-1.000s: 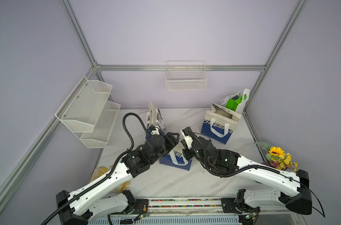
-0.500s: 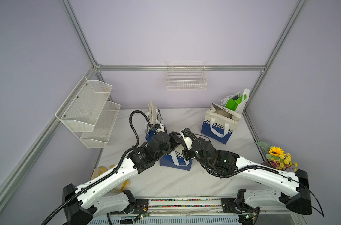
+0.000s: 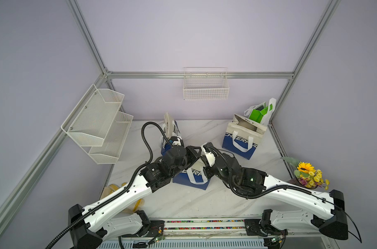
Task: Open the takeout bag
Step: Open the takeout bag at the center of the board.
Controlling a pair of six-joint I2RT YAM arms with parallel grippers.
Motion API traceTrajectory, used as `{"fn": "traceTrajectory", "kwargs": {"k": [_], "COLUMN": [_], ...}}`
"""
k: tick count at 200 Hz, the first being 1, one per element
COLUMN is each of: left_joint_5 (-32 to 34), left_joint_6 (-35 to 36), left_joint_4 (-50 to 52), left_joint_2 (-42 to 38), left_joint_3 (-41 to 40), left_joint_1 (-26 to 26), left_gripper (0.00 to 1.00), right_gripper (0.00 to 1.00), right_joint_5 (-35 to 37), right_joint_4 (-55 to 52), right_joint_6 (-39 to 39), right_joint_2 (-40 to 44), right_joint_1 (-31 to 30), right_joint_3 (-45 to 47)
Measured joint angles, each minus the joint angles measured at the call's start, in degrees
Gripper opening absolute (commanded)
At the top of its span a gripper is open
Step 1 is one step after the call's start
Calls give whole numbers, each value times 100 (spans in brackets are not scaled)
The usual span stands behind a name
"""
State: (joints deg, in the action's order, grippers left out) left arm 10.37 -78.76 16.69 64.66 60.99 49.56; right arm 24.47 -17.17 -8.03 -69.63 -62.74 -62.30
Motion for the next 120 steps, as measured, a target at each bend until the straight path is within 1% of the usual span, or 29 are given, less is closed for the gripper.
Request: {"fn": "traceTrajectory", "kwargs": {"k": [21, 44, 45, 49, 63, 67, 72, 78, 89, 120], "left_joint_5": [-74, -105, -103, -101, -92, -94, -83, -70, -44, -28], "left_joint_6": [0, 26, 26, 26, 37, 39, 42, 48, 57, 90], "left_joint_4": [-105, -138, -138, -138, -127, -118, -101, -81, -52, -15], "left_joint_2": [129, 188, 188, 188, 188, 188, 188, 188, 188, 186], "left_joint_3": [0, 0, 0, 0, 0, 0, 0, 0, 0, 0], "left_joint_1": [0, -4, -4, -4, -4, -4, -4, -4, -7, -4], "left_gripper": [0, 0, 0, 0, 0, 0, 0, 0, 0, 0], "right_gripper": [0, 0, 1, 11, 51, 58, 65, 68, 71, 70], "right_joint_5": [11, 57, 59, 63, 118, 142, 192, 267, 426, 1036], "right_joint_4": [0, 4, 9, 24, 52, 76, 96, 103, 111, 116], "right_joint_6": [0, -2, -4, -4, -42, -46, -59, -68, -85, -267], "right_joint_2": [0, 0, 0, 0, 13, 24, 42, 72, 129, 192], "right_joint_1": [2, 11, 11, 11, 7, 7, -2, -4, -31, -42], "right_joint_3": [0, 28, 31, 37, 66, 83, 109, 146, 208, 245]}}
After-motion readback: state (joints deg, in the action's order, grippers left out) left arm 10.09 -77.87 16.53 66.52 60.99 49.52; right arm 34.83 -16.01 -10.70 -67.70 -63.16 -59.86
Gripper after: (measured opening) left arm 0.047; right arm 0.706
